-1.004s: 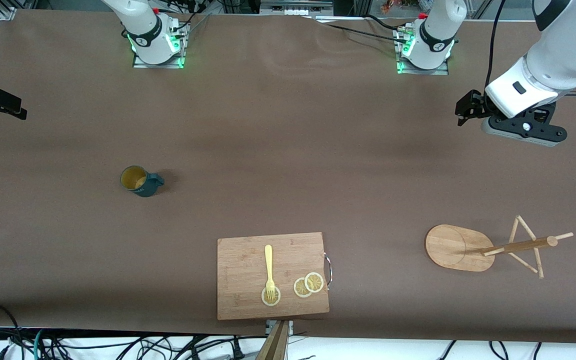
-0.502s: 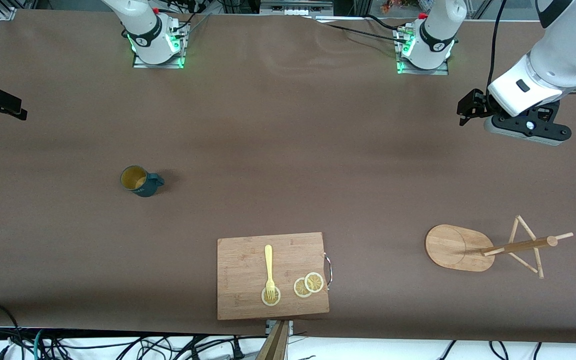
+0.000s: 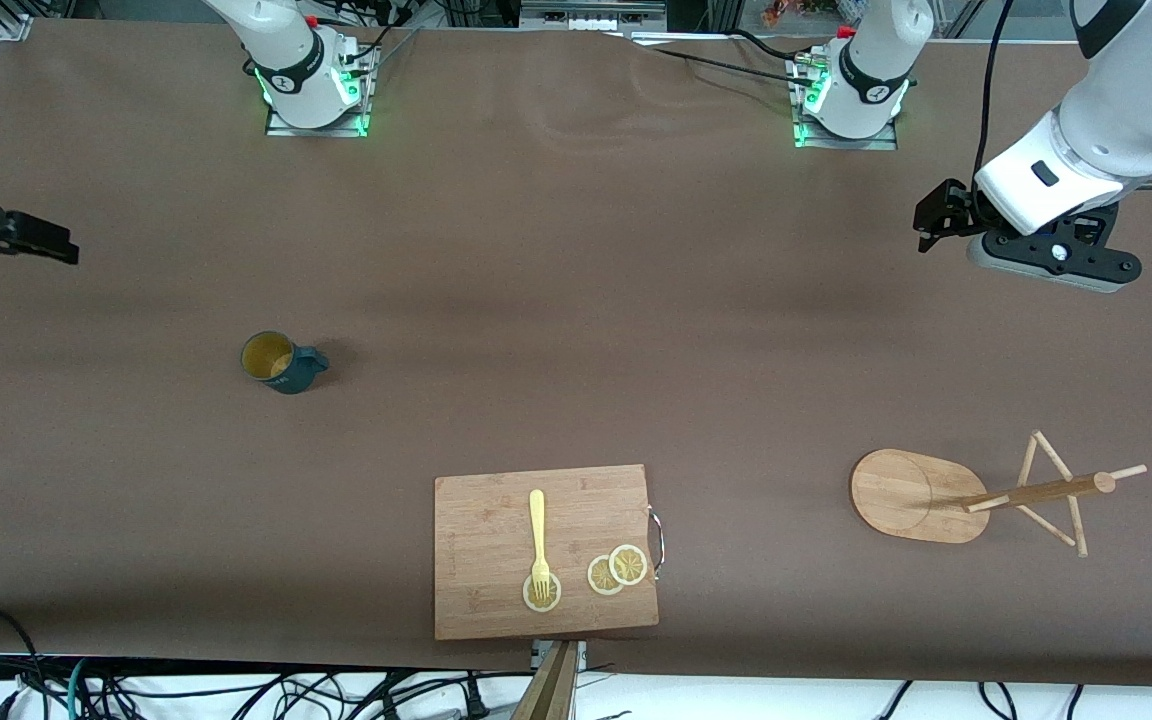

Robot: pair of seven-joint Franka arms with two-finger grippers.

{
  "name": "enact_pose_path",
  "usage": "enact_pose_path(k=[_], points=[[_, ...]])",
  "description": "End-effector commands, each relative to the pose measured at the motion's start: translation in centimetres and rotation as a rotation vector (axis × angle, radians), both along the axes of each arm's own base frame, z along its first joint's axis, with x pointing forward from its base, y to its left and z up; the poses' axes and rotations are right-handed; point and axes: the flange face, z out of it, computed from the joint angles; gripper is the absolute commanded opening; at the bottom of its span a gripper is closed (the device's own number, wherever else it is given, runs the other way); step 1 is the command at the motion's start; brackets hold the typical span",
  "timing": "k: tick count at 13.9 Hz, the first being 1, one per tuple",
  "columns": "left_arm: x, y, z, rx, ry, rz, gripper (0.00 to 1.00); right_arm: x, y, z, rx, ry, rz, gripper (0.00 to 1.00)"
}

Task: Pass cup and hang on rack
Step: 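Reach the right gripper to the teal mug and grasp its rim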

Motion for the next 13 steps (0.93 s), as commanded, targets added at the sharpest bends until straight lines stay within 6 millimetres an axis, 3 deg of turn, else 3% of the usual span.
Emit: enact_pose_path(k=[1,6,8,10,13], points=[[0.5,0.2,0.6,0.034,-0.004,0.005,1.00,2.3,0.5,-4.6,-0.010,0.032,0.006,1.00],[0.5,0.3,0.6,0.034,-0.004,0.008,1.00,5.0,3.1,-14.0,0.023,0.036,-0.003,1.00],[0.5,0.3,0.6,0.032,-0.003,0.008,1.00,4.5,4.9,-17.9,0.012,0.000,-0.048,1.00],[0.5,0.3,0.6,0.034,-0.004,0.007,1.00,3.6,5.3,-21.3,0.014,-0.025,-0.044,1.00],[0.5,0.3,0.6,0.032,-0.003,0.007,1.00,2.0,5.4,-24.6,0.015,-0.055,-0.042,1.00]])
